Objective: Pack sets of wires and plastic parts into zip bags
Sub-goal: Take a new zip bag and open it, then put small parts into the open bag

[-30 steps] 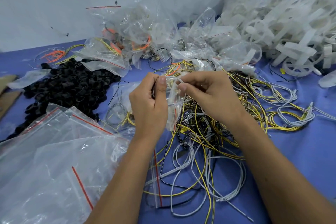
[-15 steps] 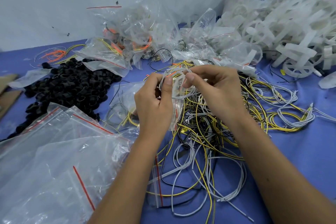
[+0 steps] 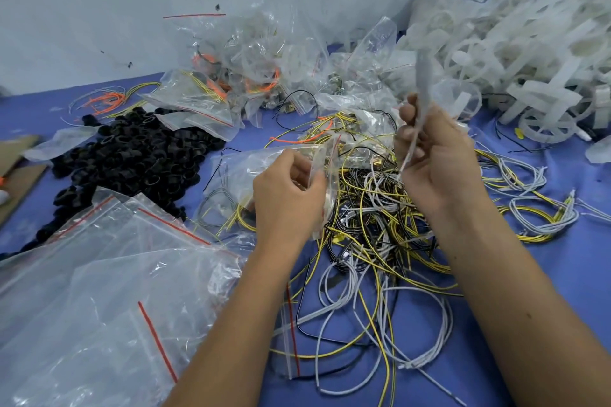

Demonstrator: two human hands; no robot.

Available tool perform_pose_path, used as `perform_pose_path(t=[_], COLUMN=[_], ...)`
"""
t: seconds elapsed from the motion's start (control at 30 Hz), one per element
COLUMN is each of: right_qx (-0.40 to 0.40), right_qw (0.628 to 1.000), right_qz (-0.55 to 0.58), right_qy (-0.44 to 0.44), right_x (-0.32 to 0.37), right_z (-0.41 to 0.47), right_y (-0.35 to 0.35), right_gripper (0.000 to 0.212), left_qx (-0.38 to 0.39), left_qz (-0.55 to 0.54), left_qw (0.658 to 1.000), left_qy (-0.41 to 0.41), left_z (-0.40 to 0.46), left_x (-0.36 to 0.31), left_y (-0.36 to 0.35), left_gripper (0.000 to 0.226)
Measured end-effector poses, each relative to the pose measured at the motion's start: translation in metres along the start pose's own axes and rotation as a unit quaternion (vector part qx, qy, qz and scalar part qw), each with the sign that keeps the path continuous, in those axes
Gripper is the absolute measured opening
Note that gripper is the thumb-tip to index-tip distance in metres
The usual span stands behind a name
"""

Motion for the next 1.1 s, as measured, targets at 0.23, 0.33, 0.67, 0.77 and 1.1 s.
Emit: perform_pose_path(t=[0.23,0.33,0.67,0.77,1.1], right_qx=[0.124,0.128,0.099,0.098,0.139], right_qw=[0.983,0.974,0.947,0.919,0.610], right_qz=[-0.093,-0.158,-0.283,-0.364,-0.763], right_qy=[-0.100,-0.094,-0.117,-0.112,0.161], right_x=[-0.025,-0.044,-0.056,-0.058,-0.052], right_z=[-0.015,-0.021,-0.024,-0.022,-0.020], right_y=[-0.011,-0.013,-0.007,-0.005,-0.023], right_gripper=[0.011,0.006,0.019,0.018,0.026], left_qx=[0.061,0.057,-0.062,-0.104,-0.179], left_qz=[-0.090,-0.099,-0.165,-0.161,-0.019], left_qw=[0.993,0.993,0.984,0.981,0.963], left_qy=[0.039,0.041,-0.012,-0.026,-0.200], left_z=[0.001,0.001,0.000,-0.001,-0.013], left_x=[-0.002,-0.005,-0.014,-0.015,-0.026], left_y=[0.002,0.003,0.025,0.029,0.020], left_gripper=[0.020,0.019,0.016,0.019,0.012])
Point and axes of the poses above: each hand's wrist, its own z-axis towards the middle knuckle, its own y-axis out of the back of the hand, x = y × z, the point moved 1 cm from there along z, towards the middle knuckle, and after that the axes turned 14 degrees about z, right-handed, at the moved point
